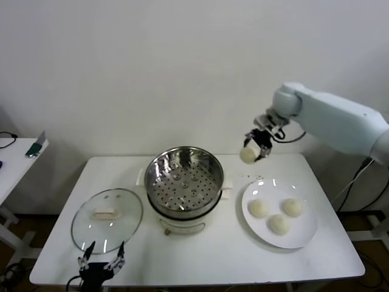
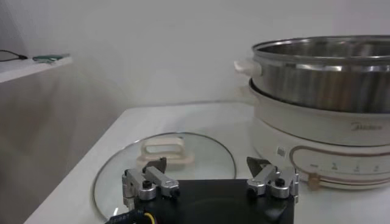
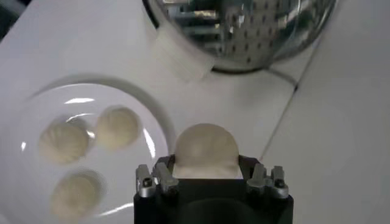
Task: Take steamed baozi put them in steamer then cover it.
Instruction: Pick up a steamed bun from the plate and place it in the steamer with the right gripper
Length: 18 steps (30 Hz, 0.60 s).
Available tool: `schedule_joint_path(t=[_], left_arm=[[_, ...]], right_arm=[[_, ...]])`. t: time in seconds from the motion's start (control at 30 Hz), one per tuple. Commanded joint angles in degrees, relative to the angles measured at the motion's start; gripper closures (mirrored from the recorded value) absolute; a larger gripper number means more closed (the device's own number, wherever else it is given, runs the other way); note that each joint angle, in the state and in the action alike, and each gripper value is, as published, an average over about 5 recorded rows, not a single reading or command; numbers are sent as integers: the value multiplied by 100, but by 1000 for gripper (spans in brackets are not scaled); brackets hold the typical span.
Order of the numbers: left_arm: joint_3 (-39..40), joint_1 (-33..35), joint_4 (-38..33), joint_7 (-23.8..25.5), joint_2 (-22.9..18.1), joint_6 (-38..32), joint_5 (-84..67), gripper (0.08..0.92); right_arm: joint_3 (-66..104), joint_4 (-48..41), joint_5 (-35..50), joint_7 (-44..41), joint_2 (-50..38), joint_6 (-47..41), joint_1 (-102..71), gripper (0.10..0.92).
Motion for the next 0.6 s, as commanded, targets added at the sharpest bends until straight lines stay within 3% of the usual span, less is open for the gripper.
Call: schedule_joint_path(t=[0.03, 0.37, 0.6], left_arm=[[-22, 7, -120, -3, 3, -18, 1, 177], [-93, 44, -258, -29, -48, -99, -2, 177], [-70, 53, -220, -44, -64, -146, -2, 177]], right_arm=[[-504, 584, -83, 23, 1370, 1216, 950, 330], [108, -347, -2446, 725, 2104, 1866, -703, 330], [699, -1307, -3331, 1217, 2315, 2151, -1626, 330]])
